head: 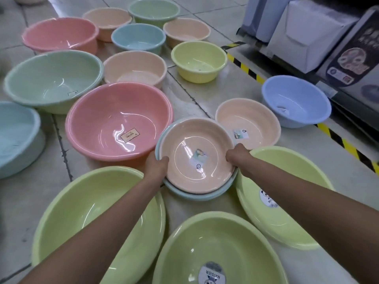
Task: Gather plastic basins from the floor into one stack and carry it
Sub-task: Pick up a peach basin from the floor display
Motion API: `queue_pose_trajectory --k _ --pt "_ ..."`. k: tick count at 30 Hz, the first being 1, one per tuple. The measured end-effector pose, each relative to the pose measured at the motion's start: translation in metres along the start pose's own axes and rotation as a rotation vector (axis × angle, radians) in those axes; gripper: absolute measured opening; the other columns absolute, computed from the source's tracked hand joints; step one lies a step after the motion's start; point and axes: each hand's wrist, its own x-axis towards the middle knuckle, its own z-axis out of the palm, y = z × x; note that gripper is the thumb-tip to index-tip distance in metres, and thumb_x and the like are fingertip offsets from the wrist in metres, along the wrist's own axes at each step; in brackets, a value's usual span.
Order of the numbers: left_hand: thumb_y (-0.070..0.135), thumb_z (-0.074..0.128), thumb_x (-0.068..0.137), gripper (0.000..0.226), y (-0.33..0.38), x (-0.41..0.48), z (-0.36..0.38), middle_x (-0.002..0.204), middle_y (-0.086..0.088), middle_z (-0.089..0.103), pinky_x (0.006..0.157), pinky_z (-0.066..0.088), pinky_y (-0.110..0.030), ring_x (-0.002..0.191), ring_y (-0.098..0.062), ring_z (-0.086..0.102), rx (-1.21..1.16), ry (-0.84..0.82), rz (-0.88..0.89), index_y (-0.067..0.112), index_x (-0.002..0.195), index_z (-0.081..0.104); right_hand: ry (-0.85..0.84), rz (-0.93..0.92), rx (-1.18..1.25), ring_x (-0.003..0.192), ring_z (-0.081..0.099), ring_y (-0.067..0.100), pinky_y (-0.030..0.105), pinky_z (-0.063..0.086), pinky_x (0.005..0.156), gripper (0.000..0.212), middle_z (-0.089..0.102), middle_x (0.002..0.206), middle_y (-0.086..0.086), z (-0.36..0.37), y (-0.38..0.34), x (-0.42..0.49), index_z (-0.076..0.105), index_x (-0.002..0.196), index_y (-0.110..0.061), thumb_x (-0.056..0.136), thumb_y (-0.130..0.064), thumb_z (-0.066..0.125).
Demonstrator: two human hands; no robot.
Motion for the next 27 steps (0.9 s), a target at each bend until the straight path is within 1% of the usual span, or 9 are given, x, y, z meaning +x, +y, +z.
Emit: queue_pose_trajectory --k 5,8,11,13,16,20,23,25,27 --pt "0.006 0.058 0.081 0.031 -0.005 -0.001 0.000 0.098 -0.008 0.068 0.068 0.046 -0.029 0.083 -0.024 0.062 0.060 -0.066 -0.021 0.009 0.111 0.065 -0.056 0.022 -0.156 0.097 0.052 0.030 0.031 0.042 0.076 0.039 0.055 0.110 0.015 -0.013 -0.001 -0.003 0.051 0.125 0.001 0.087 -0.006 0.054" --pt "0.022 0.058 0.066 0.046 -0.015 0.005 0.004 0.101 -0.009 0.071 0.084 0.056 -0.039 0.092 -0.028 0.067 0.126 -0.084 0.004 0.012 0.111 0.066 -0.134 0.053 -0.171 0.090 0.056 0.027 0.030 0.047 0.068 0.043 0.058 0.104 0.014 -0.016 0.009 0.004 0.053 0.125 -0.003 0.082 -0.007 0.060" --pt "0.020 0.057 0.076 0.046 -0.021 0.010 0.013 0.110 -0.008 0.065 0.094 0.051 -0.044 0.101 -0.029 0.063 0.150 -0.061 0.038 0.011 0.120 0.058 -0.116 0.033 -0.084 0.078 0.059 0.022 0.027 0.048 0.058 0.033 0.060 0.091 0.007 -0.008 0.024 0.003 0.054 0.115 -0.012 0.083 -0.013 0.060" --pt "0.013 0.058 0.078 0.043 -0.021 0.008 0.017 0.109 -0.007 0.062 0.091 0.050 -0.041 0.101 -0.029 0.060 0.095 -0.032 0.015 0.014 0.121 0.053 -0.035 -0.029 -0.037 0.087 0.064 0.025 0.032 0.056 0.062 0.048 0.065 0.098 0.005 0.000 0.040 0.008 0.053 0.117 -0.021 0.071 -0.027 0.066" --pt "0.009 0.059 0.073 0.041 -0.018 0.004 0.020 0.104 -0.010 0.064 0.076 0.046 -0.033 0.091 -0.028 0.060 0.006 0.006 -0.023 0.015 0.114 0.056 0.007 -0.091 0.016 0.100 0.065 0.027 0.038 0.056 0.080 0.082 0.068 0.111 0.003 0.011 0.067 0.030 0.050 0.129 -0.028 0.050 -0.041 0.062" --pt "-0.003 0.056 0.080 0.036 -0.011 0.001 0.018 0.096 -0.009 0.063 0.065 0.043 -0.029 0.080 -0.023 0.058 -0.035 0.011 -0.043 0.013 0.113 0.057 0.023 -0.105 0.124 0.103 0.061 0.030 0.037 0.050 0.083 0.070 0.066 0.111 0.006 0.010 0.058 -0.003 0.051 0.130 -0.022 0.061 -0.025 0.064" --pt "-0.006 0.055 0.079 0.038 0.000 0.001 0.011 0.100 -0.014 0.068 0.069 0.052 -0.032 0.077 -0.023 0.062 -0.066 0.020 -0.030 0.012 0.112 0.060 0.007 -0.127 0.175 0.098 0.064 0.026 0.040 0.053 0.087 0.069 0.069 0.109 0.005 0.006 0.057 -0.007 0.056 0.126 -0.023 0.057 -0.029 0.063" --pt "-0.009 0.053 0.079 0.039 0.016 -0.001 0.006 0.090 -0.011 0.068 0.064 0.051 -0.030 0.075 -0.023 0.062 -0.097 -0.001 0.004 0.012 0.111 0.061 0.003 -0.176 0.200 0.098 0.065 0.023 0.041 0.054 0.089 0.067 0.069 0.107 0.001 -0.003 0.050 -0.014 0.057 0.122 -0.024 0.056 -0.033 0.064" --pt "-0.004 0.056 0.076 0.037 0.035 -0.002 0.003 0.087 -0.010 0.065 0.063 0.050 -0.030 0.075 -0.025 0.061 -0.128 -0.012 0.019 0.010 0.110 0.059 0.054 -0.240 0.233 0.096 0.064 0.025 0.041 0.052 0.088 0.053 0.067 0.100 -0.002 -0.014 0.037 -0.020 0.054 0.117 -0.021 0.065 -0.030 0.067"
